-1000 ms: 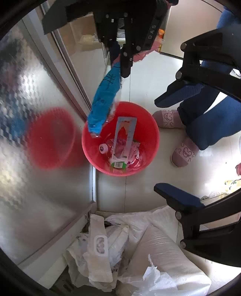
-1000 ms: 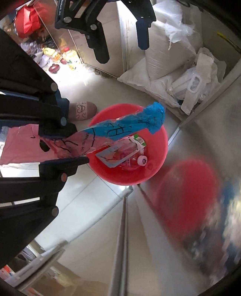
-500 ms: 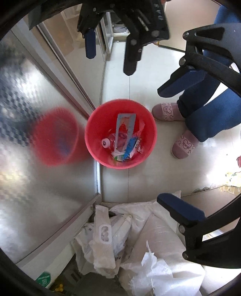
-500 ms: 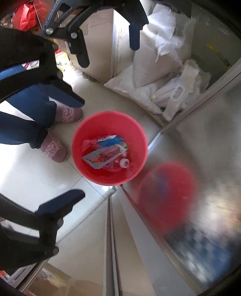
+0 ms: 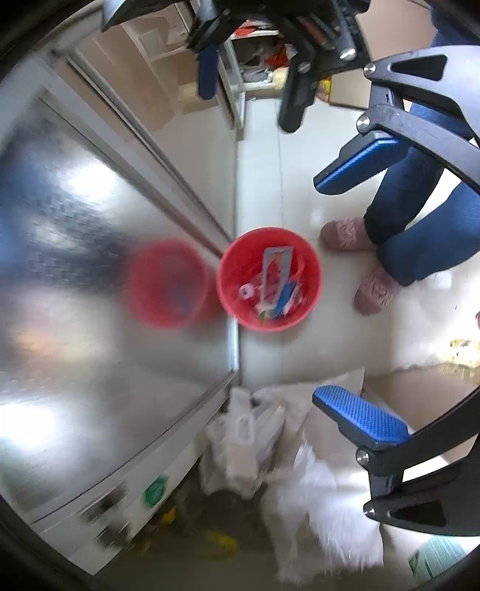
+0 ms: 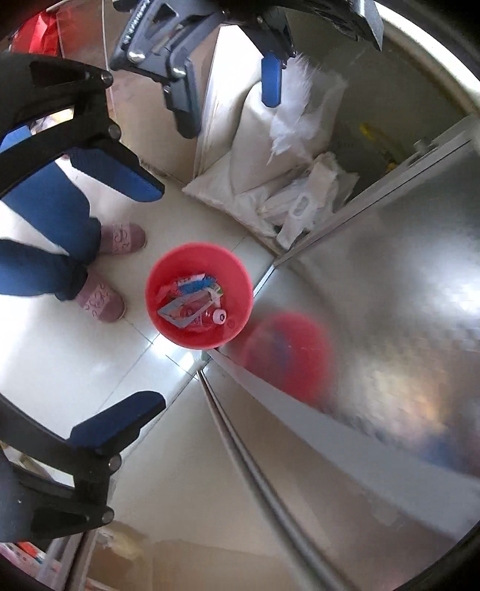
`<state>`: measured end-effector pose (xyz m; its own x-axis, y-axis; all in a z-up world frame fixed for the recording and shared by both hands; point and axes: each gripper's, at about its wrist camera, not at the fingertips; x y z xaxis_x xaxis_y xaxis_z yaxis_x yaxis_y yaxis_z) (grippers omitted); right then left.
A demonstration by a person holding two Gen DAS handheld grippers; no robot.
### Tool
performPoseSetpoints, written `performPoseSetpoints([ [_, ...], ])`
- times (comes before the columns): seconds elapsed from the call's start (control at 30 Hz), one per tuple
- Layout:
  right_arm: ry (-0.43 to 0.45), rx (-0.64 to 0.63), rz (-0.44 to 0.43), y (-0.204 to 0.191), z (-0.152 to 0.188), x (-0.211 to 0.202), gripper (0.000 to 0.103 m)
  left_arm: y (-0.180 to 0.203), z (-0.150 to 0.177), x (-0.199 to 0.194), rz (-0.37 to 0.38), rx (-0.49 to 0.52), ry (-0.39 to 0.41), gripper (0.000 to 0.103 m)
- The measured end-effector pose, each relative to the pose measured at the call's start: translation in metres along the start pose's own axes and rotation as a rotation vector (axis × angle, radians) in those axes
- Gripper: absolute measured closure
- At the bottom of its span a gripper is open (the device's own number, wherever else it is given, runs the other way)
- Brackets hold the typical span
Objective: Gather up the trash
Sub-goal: 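Raise both tools back up to the counter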
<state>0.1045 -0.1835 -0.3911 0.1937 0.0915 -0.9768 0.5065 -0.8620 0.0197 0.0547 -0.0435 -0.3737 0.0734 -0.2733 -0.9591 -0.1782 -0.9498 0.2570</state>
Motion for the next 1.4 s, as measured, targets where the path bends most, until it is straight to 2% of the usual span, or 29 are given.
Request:
performPoseSetpoints([
  [0.17, 0.029, 0.022, -0.009, -0.005, 0.0, -0.059, 0.001, 0.019, 0.0, -0.054, 0.012, 0.004, 0.039, 0.0],
  [0.4, 0.082, 0.02, 0.01, -0.002, -0.011, -0.137, 0.001, 0.05, -0.005, -0.135, -0.01, -0.002, 0.112, 0.0],
  [0.57, 0.155, 0.021, 0.013, 0.001, -0.02, -0.188, 0.001, 0.067, -0.013, -0.192, -0.01, 0.016, 0.171, 0.0],
  [0.83, 0.252, 0.052, 0.014, 0.017, -0.039, -0.237, 0.001, 0.07, -0.033, -0.264, -0.036, 0.019, 0.274, 0.0],
  [0.93, 0.283, 0.06, 0.025, 0.023, -0.051, -0.25, 0.001, 0.063, -0.044, -0.283, -0.038, 0.026, 0.304, 0.0],
  [1.17, 0.345, 0.087, 0.048, 0.034, -0.094, -0.273, 0.001, 0.047, -0.087, -0.309, -0.067, 0.073, 0.298, 0.0],
  [1.4, 0.357, 0.143, 0.068, 0.04, -0.141, -0.278, 0.001, 0.016, -0.136, -0.317, -0.003, 0.13, 0.31, 0.0],
])
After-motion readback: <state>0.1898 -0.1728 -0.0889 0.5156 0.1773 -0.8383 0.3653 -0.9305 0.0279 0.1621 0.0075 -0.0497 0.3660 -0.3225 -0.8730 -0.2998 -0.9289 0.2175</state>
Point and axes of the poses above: each gripper's, at about its wrist camera, not at the fingertips, and x roughly the way its jaws point, y to its right, z to its underside, and after that the axes turned 8 degrees about z, right-handed
